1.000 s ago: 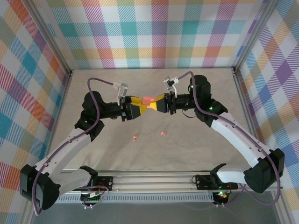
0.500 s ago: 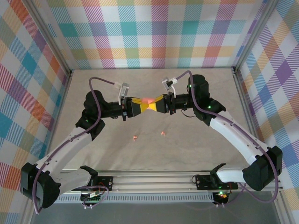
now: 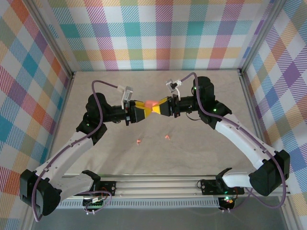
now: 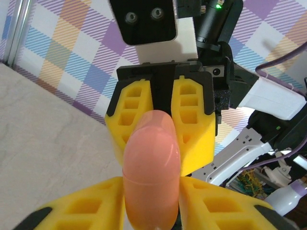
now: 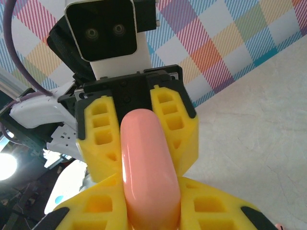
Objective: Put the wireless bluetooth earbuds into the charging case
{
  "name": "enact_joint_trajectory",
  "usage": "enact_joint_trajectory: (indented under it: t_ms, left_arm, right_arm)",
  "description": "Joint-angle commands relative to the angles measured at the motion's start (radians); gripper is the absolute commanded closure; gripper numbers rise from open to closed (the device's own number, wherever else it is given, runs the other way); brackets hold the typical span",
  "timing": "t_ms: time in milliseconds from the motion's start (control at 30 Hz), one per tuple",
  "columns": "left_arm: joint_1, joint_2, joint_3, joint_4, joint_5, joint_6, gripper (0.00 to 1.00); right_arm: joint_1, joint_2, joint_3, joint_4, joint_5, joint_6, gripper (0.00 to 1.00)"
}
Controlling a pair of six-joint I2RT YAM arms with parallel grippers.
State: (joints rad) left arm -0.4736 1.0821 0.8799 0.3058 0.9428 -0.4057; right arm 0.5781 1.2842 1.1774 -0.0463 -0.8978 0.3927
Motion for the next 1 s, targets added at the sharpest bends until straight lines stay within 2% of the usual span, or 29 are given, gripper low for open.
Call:
enact_joint_trajectory:
  t_ms: [0,133,200,300,367,433,533,733,867,967]
  left_arm:
    - [-0.007,-0.004,0.031,0.006,0.015,0.011,0.79]
    - [-0.006,-0.009,0.033,0.004,0.01,0.016,0.93]
    - [-0.006,-0.024,0.029,-0.023,-0.009,0.046,0.99]
    - [-0.008,-0.066,0.007,-0.085,-0.07,0.124,1.0]
    - [-0.01,-0.102,-0.027,-0.091,-0.122,0.16,1.0]
    - [-0.01,-0.13,-0.066,-0.077,-0.146,0.198,1.0]
    - [-0.01,-0.158,-0.11,-0.051,-0.12,0.264,1.0]
    - [-0.011,-0.186,-0.115,-0.137,-0.081,0.402,1.0]
    - [-0.011,-0.208,-0.14,-0.122,-0.093,0.412,1.0]
    - [-0.011,-0.214,-0.157,-0.108,-0.098,0.414,1.0]
  right_arm:
    - [0.0,-0.002,0.037,0.011,-0.022,-0.005,0.91]
    - [0.0,0.001,0.043,-0.006,-0.025,-0.013,0.86]
    - [0.0,-0.008,0.048,-0.033,0.009,-0.027,0.7]
    - [-0.001,-0.024,0.062,-0.075,0.082,-0.05,0.6]
    - [-0.001,-0.028,0.086,-0.103,0.087,-0.069,0.54]
    - [-0.001,-0.027,0.106,-0.127,0.078,-0.086,0.52]
    - [-0.001,-0.038,0.113,-0.147,0.069,-0.11,0.45]
    - [0.009,-0.053,0.108,-0.19,-0.014,-0.197,0.41]
    - [0.064,-0.021,0.165,-0.358,0.028,-0.343,0.4]
    - [0.096,0.004,0.192,-0.42,0.09,-0.396,0.38]
